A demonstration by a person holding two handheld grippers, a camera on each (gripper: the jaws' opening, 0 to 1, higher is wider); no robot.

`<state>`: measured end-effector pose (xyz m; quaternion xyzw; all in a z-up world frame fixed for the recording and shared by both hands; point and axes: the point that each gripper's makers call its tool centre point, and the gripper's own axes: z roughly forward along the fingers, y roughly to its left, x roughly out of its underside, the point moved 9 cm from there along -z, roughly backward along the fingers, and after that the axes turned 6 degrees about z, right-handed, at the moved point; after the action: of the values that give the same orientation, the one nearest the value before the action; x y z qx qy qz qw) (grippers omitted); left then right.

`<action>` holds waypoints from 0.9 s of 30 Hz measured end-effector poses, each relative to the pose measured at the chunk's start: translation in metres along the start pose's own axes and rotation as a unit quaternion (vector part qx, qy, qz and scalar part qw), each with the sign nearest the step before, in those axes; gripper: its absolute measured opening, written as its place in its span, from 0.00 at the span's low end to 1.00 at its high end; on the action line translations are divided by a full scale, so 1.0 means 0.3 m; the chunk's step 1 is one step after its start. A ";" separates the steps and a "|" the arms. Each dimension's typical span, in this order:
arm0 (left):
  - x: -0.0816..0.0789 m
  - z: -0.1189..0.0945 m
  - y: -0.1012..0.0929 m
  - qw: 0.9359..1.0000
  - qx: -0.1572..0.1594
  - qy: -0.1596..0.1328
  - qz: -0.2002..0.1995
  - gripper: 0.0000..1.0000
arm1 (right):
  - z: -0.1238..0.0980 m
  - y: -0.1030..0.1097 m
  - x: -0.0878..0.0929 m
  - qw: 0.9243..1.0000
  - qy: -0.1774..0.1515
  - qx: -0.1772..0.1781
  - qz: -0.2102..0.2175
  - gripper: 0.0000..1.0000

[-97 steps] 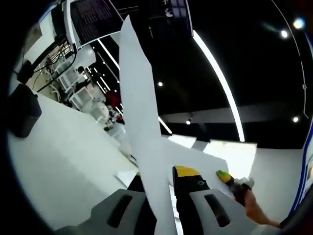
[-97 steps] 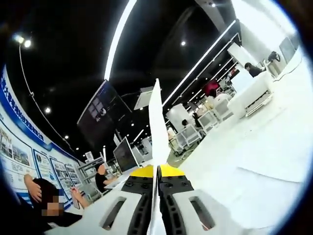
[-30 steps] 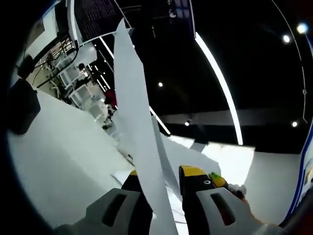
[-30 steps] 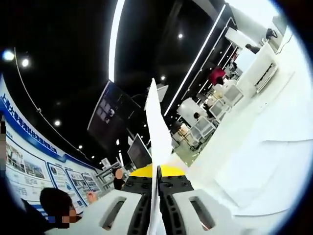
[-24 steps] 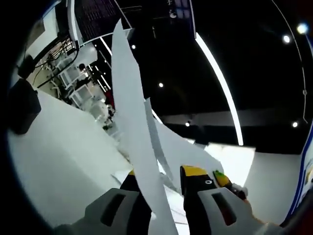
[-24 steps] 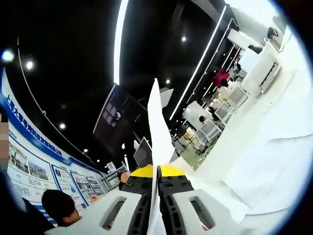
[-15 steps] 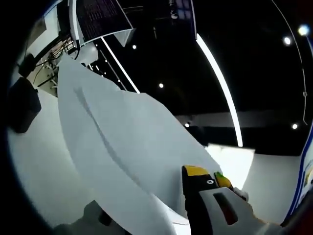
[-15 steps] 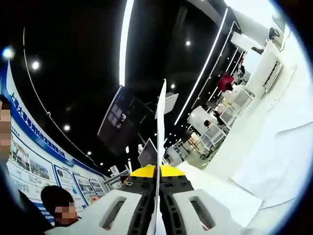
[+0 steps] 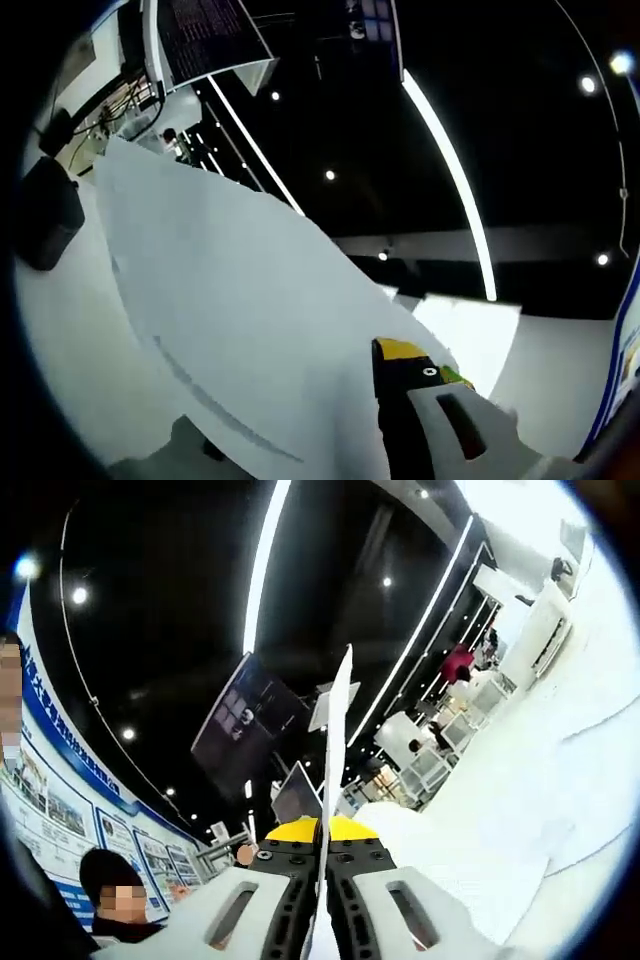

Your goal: Organize the stack of printing papers by aligning and flattening the scattered papers on the table

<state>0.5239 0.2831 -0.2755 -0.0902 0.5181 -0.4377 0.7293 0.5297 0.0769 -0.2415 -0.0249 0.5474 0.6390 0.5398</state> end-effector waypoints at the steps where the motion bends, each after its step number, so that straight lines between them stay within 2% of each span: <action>1: -0.001 0.000 0.002 1.000 0.000 0.000 0.000 0.27 | -0.004 -0.001 0.002 1.000 -0.006 0.003 0.007 0.00; 7: -0.004 0.001 0.010 1.000 0.000 0.000 0.000 0.27 | -0.014 0.004 0.009 1.000 -0.018 0.015 0.018 0.00; 13: -0.006 0.001 0.016 1.000 -0.001 -0.001 0.000 0.27 | -0.014 0.007 0.035 1.000 -0.016 0.019 0.017 0.00; 17: -0.006 0.001 0.016 1.000 -0.001 -0.001 0.001 0.27 | -0.018 0.011 0.050 1.000 -0.010 0.024 0.008 0.00; 27: -0.005 0.001 0.015 1.000 0.000 0.001 0.001 0.26 | -0.032 0.014 0.055 0.999 -0.020 0.039 -0.017 0.00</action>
<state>0.5265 0.2868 -0.2770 -0.0895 0.5190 -0.4365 0.7295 0.5144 0.0816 -0.2529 -0.0006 0.5601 0.6084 0.5622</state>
